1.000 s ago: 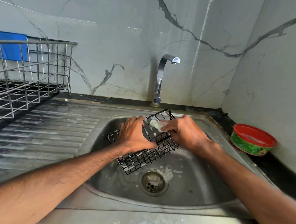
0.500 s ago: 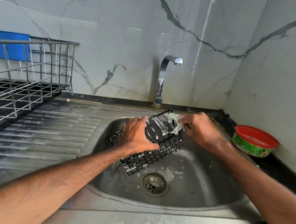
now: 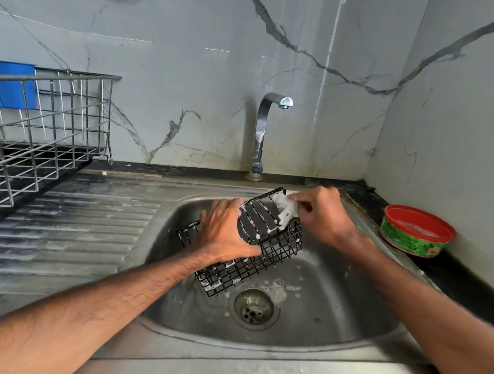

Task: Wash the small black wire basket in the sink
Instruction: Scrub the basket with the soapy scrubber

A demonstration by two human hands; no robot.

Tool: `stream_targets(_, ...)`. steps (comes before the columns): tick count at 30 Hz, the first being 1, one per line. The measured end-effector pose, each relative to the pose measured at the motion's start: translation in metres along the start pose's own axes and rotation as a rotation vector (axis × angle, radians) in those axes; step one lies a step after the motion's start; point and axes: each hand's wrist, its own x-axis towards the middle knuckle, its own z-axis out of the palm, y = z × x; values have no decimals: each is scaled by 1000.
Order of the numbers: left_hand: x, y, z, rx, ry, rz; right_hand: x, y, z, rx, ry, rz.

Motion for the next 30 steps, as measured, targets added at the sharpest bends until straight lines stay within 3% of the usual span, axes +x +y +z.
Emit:
stream_targets(6, -2, 4, -3, -33, 32, 66, 0, 10, -2, 231, 74, 357)
stream_targets(12, -2, 7, -4, -202, 82, 68, -1, 6, -17, 687, 83, 623)
stream_targets(20, 2, 6, -2, -351, 55, 115, 9, -26, -27, 930, 139, 576)
stream_targets(30, 4, 5, 6, -359, 62, 135, 2, -42, -21, 746, 103, 435)
